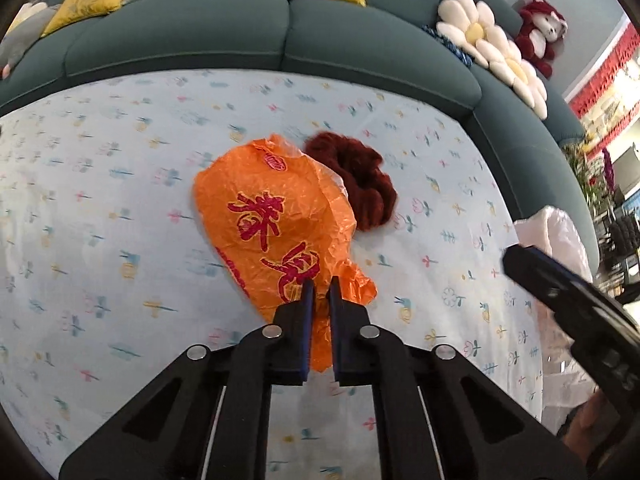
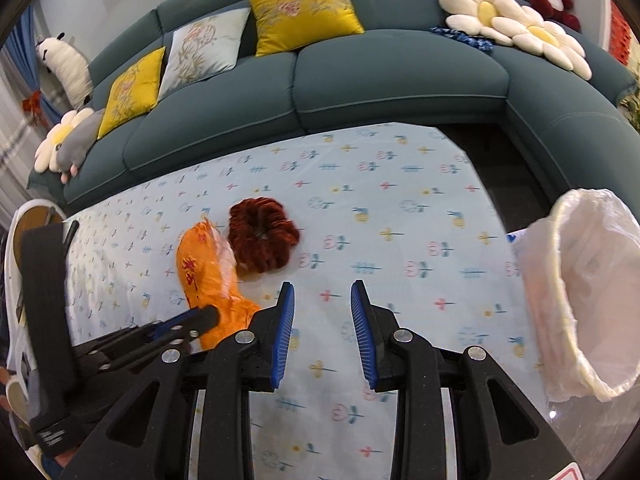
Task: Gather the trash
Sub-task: 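Grasp the orange plastic bag with the left gripper while the right gripper grasps the dark red scrunchie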
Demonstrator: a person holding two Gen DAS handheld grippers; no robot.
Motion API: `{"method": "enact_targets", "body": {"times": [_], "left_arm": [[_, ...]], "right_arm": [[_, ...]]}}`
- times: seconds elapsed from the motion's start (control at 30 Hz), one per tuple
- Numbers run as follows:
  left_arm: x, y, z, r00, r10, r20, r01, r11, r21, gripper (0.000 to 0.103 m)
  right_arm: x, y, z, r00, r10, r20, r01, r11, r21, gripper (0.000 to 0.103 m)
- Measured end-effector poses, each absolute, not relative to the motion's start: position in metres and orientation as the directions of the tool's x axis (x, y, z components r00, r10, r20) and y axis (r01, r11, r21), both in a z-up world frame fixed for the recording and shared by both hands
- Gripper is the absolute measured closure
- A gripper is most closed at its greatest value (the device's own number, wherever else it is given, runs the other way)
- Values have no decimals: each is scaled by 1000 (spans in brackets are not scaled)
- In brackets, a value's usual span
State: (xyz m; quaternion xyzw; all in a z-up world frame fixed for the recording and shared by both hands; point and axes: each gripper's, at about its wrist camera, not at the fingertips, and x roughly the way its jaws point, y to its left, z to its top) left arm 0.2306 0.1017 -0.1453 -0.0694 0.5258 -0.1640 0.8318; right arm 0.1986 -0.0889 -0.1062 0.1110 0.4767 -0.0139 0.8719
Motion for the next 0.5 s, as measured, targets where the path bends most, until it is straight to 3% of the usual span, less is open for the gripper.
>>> {"method": "enact_targets", "body": {"times": [0.07,0.13,0.2,0.5], "left_arm": [[232,117,-140,411,-350,-842,175,937,-304,96],[234,133,-135,427,-351,-833,151,936,-317,96],[236,146,-131,441,-346,-828,132,938,-322,96],[252,174,-122,473,-330,-817,125,943,-308,96]], "right_arm": [[205,-81,-109,539,88,-838,120,976,180,73],[210,-74,-112,533,94,-841,111,977,180,63],[216,-65,-116,532,102,-841,100,978,182,61],[255,-24,-138,512,94,-854,31,991,128,61]]}}
